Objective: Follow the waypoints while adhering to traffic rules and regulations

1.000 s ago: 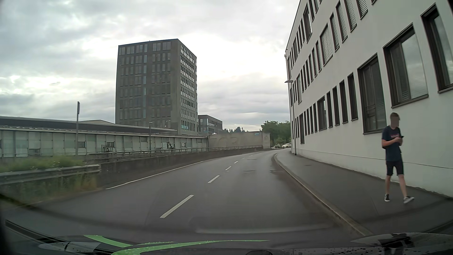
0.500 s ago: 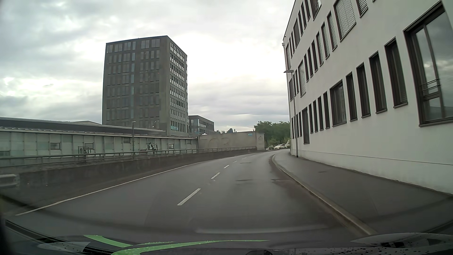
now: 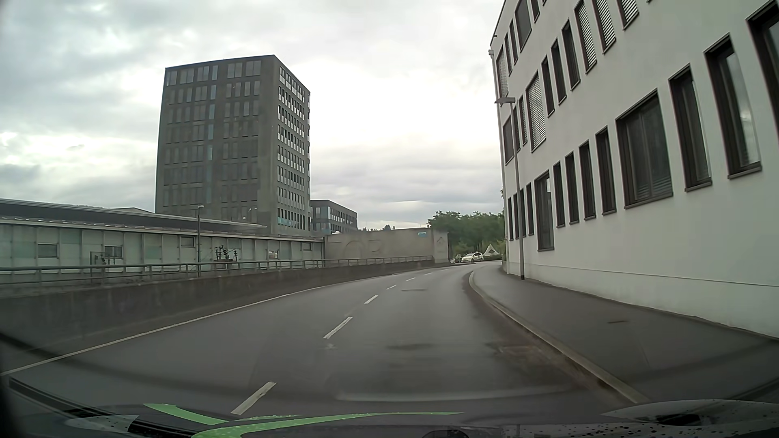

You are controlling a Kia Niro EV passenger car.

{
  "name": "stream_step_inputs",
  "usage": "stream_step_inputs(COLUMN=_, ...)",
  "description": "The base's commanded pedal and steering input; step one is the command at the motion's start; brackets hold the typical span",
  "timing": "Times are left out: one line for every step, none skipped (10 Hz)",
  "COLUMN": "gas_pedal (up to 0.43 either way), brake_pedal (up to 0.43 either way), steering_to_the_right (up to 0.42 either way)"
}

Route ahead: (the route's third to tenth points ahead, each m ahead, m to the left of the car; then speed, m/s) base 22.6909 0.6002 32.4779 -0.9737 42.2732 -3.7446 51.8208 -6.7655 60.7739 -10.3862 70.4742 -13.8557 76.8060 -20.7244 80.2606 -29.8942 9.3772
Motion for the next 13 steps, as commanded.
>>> stream_step_inputs(gas_pedal=0.150, brake_pedal=0.000, steering_to_the_right=0.016)
stream_step_inputs(gas_pedal=0.150, brake_pedal=0.000, steering_to_the_right=0.015)
stream_step_inputs(gas_pedal=0.150, brake_pedal=0.000, steering_to_the_right=0.014)
stream_step_inputs(gas_pedal=0.150, brake_pedal=0.000, steering_to_the_right=0.014)
stream_step_inputs(gas_pedal=0.150, brake_pedal=0.000, steering_to_the_right=0.013)
stream_step_inputs(gas_pedal=0.150, brake_pedal=0.000, steering_to_the_right=0.014)
stream_step_inputs(gas_pedal=0.150, brake_pedal=0.000, steering_to_the_right=0.014)
stream_step_inputs(gas_pedal=0.150, brake_pedal=0.000, steering_to_the_right=0.014)
stream_step_inputs(gas_pedal=0.138, brake_pedal=0.000, steering_to_the_right=0.014)
stream_step_inputs(gas_pedal=0.130, brake_pedal=0.000, steering_to_the_right=0.014)
stream_step_inputs(gas_pedal=0.118, brake_pedal=0.000, steering_to_the_right=0.015)
stream_step_inputs(gas_pedal=0.118, brake_pedal=0.000, steering_to_the_right=0.015)
stream_step_inputs(gas_pedal=0.110, brake_pedal=0.000, steering_to_the_right=0.020)
